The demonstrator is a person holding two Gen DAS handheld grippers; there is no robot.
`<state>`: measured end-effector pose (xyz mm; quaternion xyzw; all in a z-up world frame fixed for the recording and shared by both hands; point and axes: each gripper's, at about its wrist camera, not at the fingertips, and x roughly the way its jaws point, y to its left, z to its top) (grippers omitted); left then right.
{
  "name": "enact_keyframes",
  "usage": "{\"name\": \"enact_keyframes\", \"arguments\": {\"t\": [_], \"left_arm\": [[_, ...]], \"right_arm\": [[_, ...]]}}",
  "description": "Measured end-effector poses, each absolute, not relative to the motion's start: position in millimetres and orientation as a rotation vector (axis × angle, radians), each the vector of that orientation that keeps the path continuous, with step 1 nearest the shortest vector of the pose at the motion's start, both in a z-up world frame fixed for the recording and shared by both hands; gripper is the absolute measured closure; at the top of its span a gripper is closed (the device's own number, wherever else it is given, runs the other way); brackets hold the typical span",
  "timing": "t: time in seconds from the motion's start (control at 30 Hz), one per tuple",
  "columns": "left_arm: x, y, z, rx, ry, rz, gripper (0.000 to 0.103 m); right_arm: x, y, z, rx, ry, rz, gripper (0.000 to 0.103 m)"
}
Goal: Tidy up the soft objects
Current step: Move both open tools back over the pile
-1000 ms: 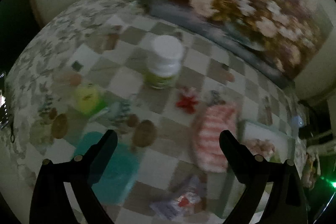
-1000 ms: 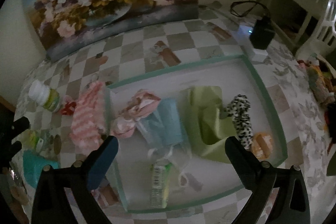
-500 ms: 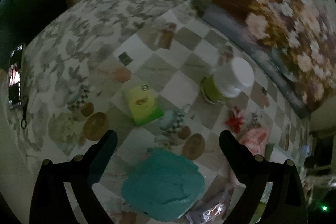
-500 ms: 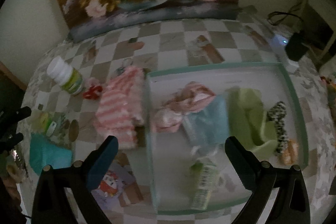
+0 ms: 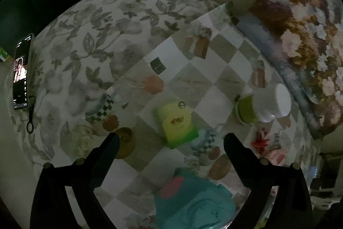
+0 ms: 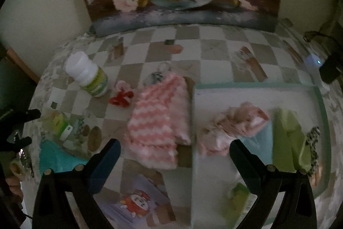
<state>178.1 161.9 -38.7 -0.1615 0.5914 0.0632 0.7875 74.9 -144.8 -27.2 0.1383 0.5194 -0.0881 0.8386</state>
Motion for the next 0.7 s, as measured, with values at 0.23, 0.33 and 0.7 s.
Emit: {"name": "enact_keyframes", "arguments": {"t": [0.23,0.33,0.7], "left_arm": [[185,163,-53,-0.332,1.322,0.133,0.006],[190,160,-56,-0.32,1.328,0.109,0.006],[209,164,-66,-0.225,1.357,0.077,0.006]], "right_arm": [[93,-133,-40,0.281,1.128,-0.139,0.002],[98,-130,-50,0.282,1.153,-0.123,0.006],[108,-126,-69,0.286,1.212,-0.094,0.013]]}}
